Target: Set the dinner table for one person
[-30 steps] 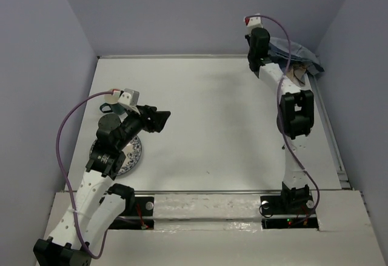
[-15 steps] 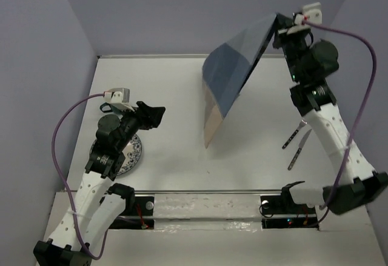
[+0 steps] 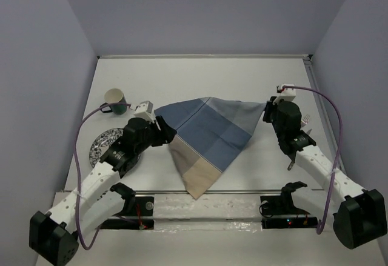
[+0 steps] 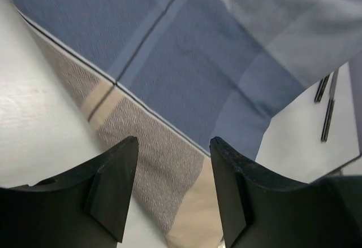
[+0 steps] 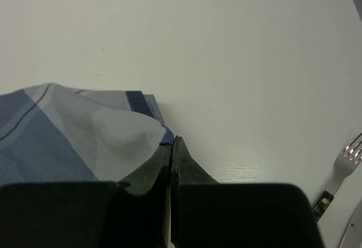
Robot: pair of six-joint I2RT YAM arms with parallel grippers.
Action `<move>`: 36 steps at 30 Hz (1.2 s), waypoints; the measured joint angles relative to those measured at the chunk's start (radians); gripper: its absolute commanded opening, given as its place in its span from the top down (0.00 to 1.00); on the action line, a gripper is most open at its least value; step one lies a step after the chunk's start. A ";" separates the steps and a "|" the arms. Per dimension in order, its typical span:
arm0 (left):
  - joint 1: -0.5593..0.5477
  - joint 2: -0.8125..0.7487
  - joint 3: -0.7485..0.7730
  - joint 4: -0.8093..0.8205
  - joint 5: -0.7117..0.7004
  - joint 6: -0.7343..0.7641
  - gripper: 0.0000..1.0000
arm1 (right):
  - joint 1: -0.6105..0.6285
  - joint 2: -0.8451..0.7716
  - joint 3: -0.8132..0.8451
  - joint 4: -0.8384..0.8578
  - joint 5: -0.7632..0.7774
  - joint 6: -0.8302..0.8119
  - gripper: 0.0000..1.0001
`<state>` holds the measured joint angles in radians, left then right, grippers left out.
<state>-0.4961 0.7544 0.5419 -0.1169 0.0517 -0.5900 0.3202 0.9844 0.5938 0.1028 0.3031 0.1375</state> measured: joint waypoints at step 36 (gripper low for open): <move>0.064 0.910 0.559 0.310 -0.330 0.108 0.11 | 0.000 -0.057 0.036 0.001 -0.007 0.127 1.00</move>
<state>-0.4316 1.6646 1.1007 0.1928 -0.2783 -0.4820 0.3202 0.9272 0.6300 0.1040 0.2962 0.2646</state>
